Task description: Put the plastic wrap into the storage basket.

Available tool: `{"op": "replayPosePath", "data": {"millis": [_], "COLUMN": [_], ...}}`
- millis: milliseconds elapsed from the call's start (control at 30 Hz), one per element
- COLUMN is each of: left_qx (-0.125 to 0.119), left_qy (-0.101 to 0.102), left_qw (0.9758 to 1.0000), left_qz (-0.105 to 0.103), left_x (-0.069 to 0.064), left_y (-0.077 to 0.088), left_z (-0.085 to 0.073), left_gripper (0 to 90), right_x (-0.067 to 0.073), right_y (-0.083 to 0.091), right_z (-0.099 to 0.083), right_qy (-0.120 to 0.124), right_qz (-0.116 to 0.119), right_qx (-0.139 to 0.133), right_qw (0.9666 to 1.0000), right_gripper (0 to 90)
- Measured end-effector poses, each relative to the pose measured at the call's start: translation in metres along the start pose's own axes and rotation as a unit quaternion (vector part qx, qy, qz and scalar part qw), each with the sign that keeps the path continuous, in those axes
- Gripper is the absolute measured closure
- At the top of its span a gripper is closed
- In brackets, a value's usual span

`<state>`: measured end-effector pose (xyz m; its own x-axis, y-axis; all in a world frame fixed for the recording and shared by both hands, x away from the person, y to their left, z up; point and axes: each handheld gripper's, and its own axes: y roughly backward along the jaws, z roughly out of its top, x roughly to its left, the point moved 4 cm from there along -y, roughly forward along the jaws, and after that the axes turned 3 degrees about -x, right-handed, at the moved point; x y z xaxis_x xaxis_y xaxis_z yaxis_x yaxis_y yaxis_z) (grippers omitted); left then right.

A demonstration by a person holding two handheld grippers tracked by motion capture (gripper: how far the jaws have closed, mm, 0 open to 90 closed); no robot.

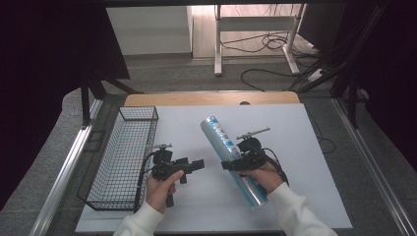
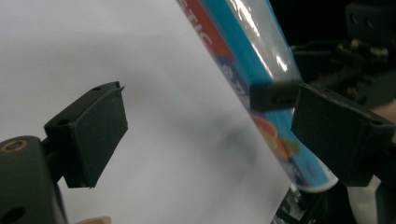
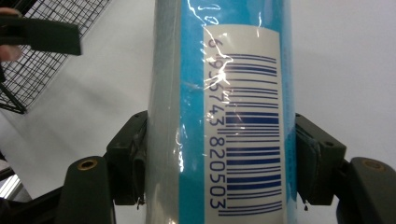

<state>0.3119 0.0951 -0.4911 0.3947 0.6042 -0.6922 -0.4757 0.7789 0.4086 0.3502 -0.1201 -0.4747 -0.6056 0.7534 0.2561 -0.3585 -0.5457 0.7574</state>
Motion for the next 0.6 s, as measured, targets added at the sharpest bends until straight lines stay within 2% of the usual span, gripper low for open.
{"op": "replayPosePath", "data": {"millis": [67, 100, 200, 233, 367, 433, 600], "left_qx": [-0.001, -0.003, -0.004, -0.001, 0.003, 0.005, 0.017], "left_qy": [0.007, 0.021, 0.026, 0.038, 0.042, 0.053, 0.064], "left_qw": [1.0, 0.9998, 0.9997, 0.9993, 0.9991, 0.9985, 0.9977], "left_qz": [-0.002, -0.005, -0.003, -0.006, -0.004, -0.013, -0.013], "left_x": [0.0, 0.0, 0.0, 0.0, -0.005, -0.009, -0.014], "left_y": [-0.003, -0.01, -0.017, -0.022, -0.033, -0.04, -0.055], "left_z": [0.003, 0.008, 0.012, 0.015, 0.019, 0.024, 0.03], "left_gripper": [10.6, 10.6, 9.8, 10.0, 8.4, 7.8, 8.0], "right_x": [0.003, 0.005, 0.008, 0.009, 0.014, 0.016, 0.02], "right_y": [-0.001, -0.002, -0.005, -0.006, -0.011, -0.013, -0.018], "right_z": [0.0, 0.001, 0.001, 0.001, 0.003, 0.003, 0.004], "right_qy": [0.003, 0.003, 0.009, 0.009, 0.013, 0.019, 0.024], "right_qz": [-0.001, 0.001, -0.001, -0.002, -0.007, -0.011, -0.015], "right_qx": [-0.003, -0.005, -0.008, -0.01, -0.014, -0.015, -0.018], "right_qw": [1.0, 1.0, 0.9999, 0.9999, 0.9998, 0.9997, 0.9994], "right_gripper": [31.9, 31.9, 31.9, 31.9, 31.9, 31.9, 31.9]}}
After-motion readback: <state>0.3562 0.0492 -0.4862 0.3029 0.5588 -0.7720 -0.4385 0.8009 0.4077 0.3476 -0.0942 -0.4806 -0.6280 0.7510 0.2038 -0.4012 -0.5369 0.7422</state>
